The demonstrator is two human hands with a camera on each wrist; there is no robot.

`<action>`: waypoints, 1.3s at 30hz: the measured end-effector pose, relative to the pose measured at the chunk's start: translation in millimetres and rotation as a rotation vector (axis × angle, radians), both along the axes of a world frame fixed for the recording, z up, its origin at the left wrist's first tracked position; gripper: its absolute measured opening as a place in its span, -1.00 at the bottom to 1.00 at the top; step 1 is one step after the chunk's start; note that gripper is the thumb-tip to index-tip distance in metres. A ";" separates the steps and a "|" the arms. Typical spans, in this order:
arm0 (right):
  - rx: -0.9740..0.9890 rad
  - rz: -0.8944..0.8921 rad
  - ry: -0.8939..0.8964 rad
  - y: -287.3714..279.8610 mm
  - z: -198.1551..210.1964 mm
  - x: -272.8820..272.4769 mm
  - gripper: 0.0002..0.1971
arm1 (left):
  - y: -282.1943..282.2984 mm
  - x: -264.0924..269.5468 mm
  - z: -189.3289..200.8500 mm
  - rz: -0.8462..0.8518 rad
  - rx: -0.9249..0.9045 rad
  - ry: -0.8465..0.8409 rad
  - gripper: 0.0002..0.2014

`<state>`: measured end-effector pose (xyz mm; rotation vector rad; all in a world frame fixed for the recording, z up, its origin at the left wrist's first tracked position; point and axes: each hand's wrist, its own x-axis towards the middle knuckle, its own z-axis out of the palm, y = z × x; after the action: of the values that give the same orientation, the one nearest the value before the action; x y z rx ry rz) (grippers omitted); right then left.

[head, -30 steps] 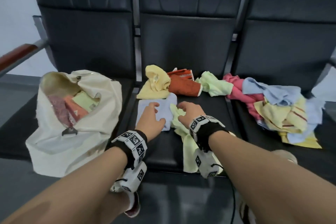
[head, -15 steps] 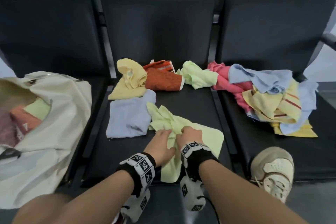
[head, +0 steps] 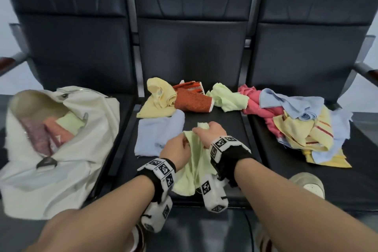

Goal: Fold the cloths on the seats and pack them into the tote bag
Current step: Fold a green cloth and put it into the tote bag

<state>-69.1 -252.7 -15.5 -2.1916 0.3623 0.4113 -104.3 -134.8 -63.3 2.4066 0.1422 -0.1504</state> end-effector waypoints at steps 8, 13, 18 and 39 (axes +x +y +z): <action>0.095 0.123 -0.238 18.6 106.5 -3.7 -0.94 | 32.8 -10.9 89.9 0.069 -0.220 -0.144 -0.96; 0.280 0.035 -0.301 10.1 177.9 -9.8 -0.80 | 47.7 -18.7 147.6 0.189 -0.410 -0.201 -0.90; 0.426 0.018 -0.388 -3.6 229.0 -16.4 -0.85 | 50.1 -27.3 195.1 0.267 -0.430 -0.337 -0.92; 0.489 0.155 -0.588 -40.4 238.8 -32.9 -0.86 | 17.6 -13.2 227.8 -0.119 -0.227 -0.379 -0.35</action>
<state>-102.0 -293.0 223.3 -1.7556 -0.2143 -0.0744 -117.4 -117.1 164.5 2.1722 -0.1838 0.2244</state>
